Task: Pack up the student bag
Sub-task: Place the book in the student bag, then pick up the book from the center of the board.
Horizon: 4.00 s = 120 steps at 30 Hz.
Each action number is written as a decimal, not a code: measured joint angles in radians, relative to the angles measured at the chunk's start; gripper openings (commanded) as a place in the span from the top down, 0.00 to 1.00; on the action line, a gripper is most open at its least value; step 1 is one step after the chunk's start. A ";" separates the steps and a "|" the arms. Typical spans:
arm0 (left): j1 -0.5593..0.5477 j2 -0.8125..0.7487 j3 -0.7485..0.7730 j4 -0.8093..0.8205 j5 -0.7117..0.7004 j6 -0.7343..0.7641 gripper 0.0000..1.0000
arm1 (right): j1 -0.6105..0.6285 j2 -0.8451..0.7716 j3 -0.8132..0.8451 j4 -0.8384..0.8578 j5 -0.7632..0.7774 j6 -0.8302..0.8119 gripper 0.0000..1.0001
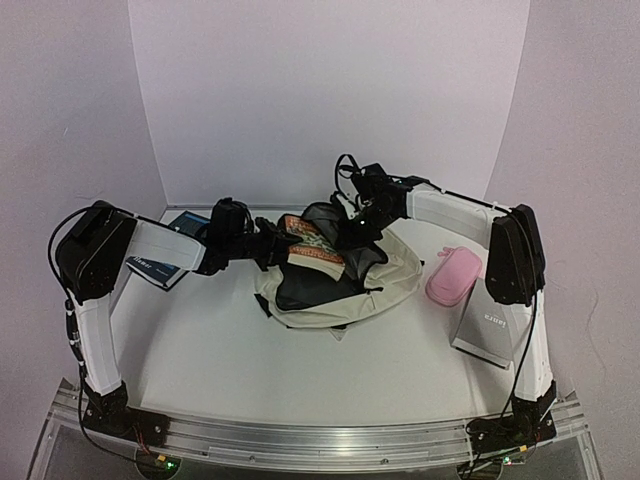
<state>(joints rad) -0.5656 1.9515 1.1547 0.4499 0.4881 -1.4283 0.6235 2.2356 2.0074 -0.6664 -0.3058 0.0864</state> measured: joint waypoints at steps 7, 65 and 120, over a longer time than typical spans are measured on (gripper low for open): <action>-0.008 0.002 -0.152 0.075 -0.099 -0.050 1.00 | 0.001 0.000 0.014 -0.009 -0.004 0.016 1.00; -0.080 0.017 0.107 -0.483 -0.278 0.168 0.00 | -0.007 0.001 0.061 -0.026 -0.050 0.068 1.00; 0.333 0.362 0.887 -1.512 -0.728 1.223 0.39 | -0.101 0.029 0.098 -0.015 -0.149 0.005 0.31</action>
<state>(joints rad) -0.2324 2.3132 2.0416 -1.0620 -0.2399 -0.2055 0.5220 2.2648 2.1052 -0.6815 -0.4545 0.0910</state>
